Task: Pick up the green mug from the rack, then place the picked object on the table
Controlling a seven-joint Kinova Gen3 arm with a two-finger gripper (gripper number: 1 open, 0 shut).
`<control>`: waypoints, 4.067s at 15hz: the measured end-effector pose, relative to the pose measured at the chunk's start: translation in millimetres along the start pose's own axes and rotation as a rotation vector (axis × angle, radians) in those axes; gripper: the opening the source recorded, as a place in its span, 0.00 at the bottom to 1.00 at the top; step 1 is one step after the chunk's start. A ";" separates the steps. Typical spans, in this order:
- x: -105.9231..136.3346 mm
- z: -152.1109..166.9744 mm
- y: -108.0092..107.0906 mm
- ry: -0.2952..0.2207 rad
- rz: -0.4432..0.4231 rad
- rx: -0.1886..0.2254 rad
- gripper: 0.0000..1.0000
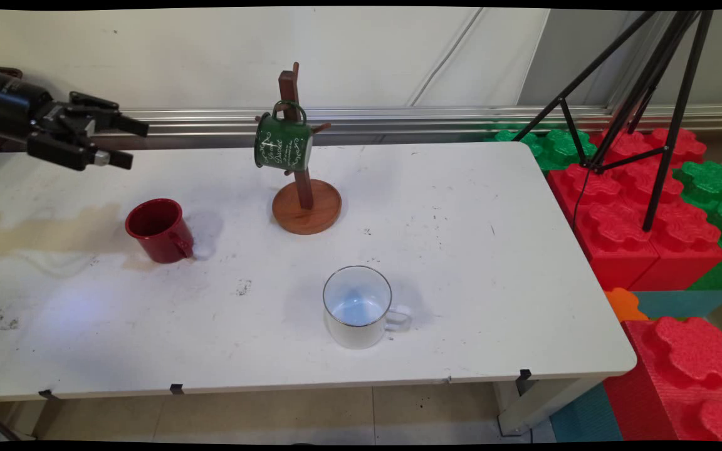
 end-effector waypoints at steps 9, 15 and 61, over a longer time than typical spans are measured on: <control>15.9 34.4 -13.1 0.069 -0.016 -0.003 1.00; 19.5 67.8 -26.3 0.099 -0.039 0.001 1.00; 19.2 190.1 -52.0 0.121 0.022 -0.101 0.00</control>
